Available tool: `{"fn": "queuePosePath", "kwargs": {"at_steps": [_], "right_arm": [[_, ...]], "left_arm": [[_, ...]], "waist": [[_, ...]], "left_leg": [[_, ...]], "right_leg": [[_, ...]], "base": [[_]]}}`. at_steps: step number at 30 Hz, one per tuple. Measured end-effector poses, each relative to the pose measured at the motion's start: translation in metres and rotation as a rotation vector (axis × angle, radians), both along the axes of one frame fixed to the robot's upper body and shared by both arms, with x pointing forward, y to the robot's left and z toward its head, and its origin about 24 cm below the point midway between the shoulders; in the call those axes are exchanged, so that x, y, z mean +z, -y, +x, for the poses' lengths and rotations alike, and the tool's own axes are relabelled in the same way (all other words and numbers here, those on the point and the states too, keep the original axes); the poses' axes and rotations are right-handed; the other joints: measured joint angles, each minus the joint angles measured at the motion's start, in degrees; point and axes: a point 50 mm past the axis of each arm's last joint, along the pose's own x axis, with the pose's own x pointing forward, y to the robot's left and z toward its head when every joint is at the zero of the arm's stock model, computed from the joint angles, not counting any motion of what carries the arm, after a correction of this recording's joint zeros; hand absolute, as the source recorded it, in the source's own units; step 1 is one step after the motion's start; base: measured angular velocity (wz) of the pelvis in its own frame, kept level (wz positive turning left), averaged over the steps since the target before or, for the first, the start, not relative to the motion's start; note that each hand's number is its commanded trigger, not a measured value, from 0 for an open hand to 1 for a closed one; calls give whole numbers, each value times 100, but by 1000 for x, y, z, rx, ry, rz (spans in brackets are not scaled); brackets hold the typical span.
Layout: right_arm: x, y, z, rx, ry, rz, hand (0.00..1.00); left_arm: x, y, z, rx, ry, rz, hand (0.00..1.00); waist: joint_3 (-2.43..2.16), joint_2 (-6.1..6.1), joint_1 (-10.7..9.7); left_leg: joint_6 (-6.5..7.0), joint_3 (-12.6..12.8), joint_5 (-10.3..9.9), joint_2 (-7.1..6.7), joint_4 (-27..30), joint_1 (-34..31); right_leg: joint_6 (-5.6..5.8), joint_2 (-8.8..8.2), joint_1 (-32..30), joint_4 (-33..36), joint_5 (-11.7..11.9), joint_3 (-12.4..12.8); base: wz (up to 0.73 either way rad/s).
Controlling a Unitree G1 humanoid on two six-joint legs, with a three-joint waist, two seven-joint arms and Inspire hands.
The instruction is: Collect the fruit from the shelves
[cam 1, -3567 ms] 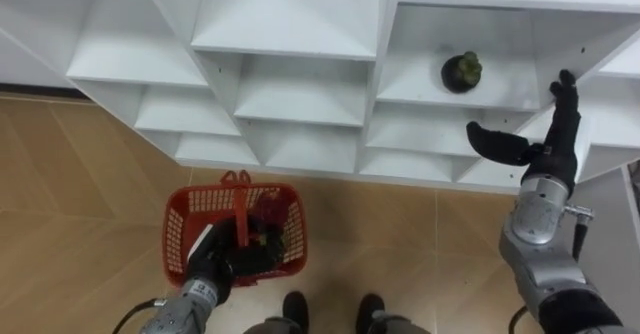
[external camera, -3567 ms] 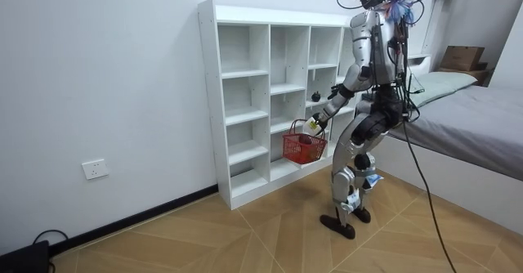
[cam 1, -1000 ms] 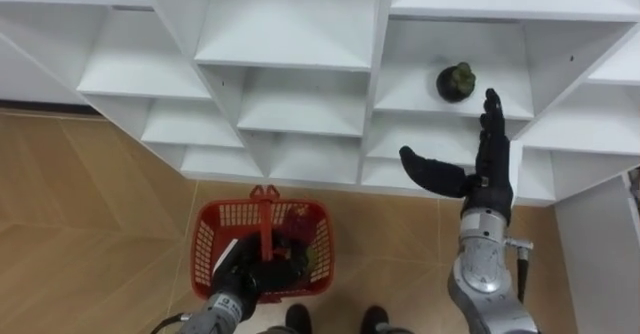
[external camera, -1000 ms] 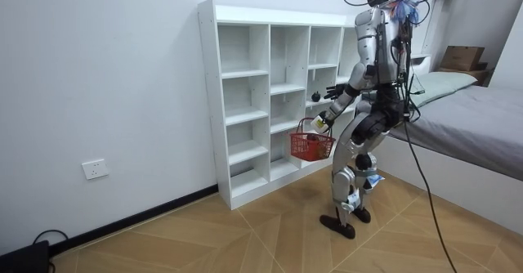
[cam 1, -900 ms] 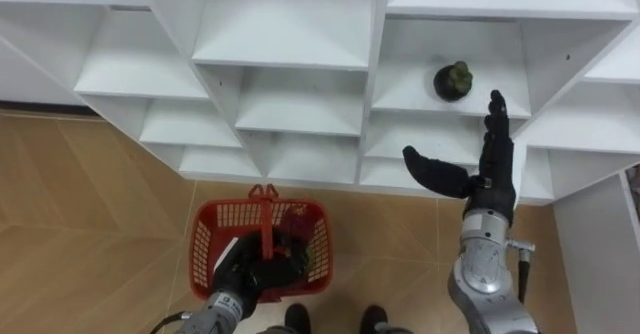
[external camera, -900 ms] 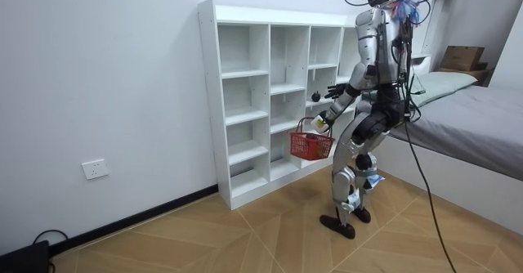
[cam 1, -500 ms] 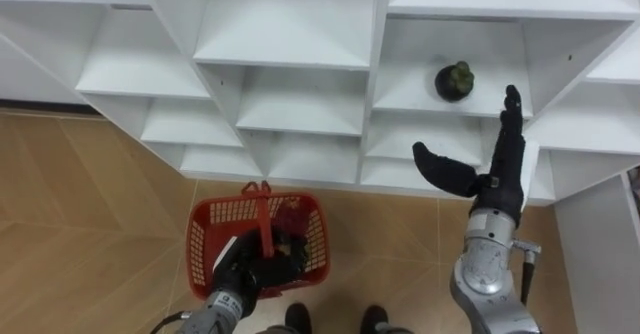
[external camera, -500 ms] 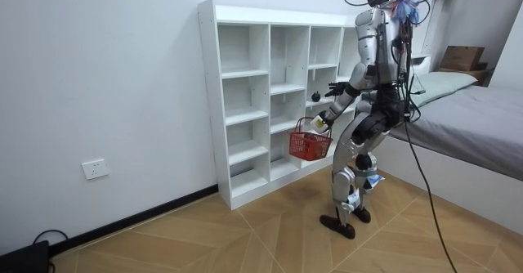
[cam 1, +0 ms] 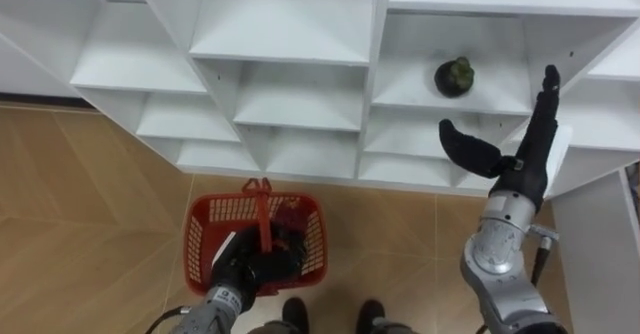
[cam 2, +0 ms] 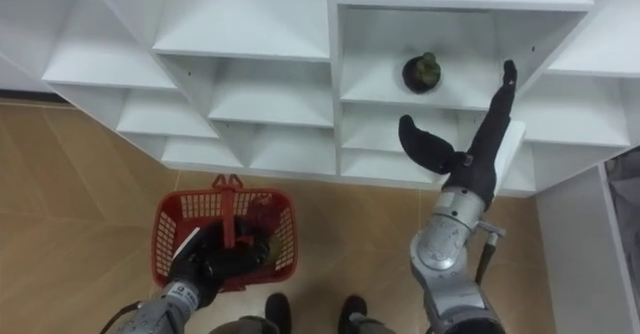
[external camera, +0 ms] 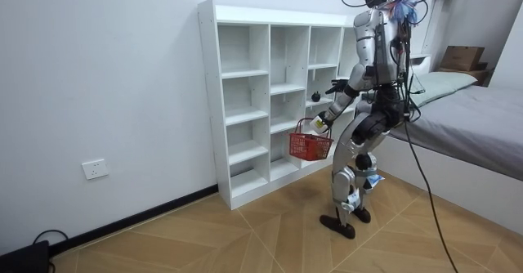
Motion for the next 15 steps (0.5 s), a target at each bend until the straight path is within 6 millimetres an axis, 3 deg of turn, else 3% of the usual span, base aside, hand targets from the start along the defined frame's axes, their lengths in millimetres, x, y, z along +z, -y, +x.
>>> {"fn": "queuePosePath", "kwargs": {"at_steps": [15], "right_arm": [[-3, -1, 11, 62, -52, -15, 0]], "left_arm": [[4, 2, 8, -7, 22, -2, 100]], "waist": [[24, -24, 150]], "left_leg": [[0, -92, 0, -11, 17, -28]], "right_leg": [[0, -28, 51, -24, -13, -133]], "base": [[5]]}}
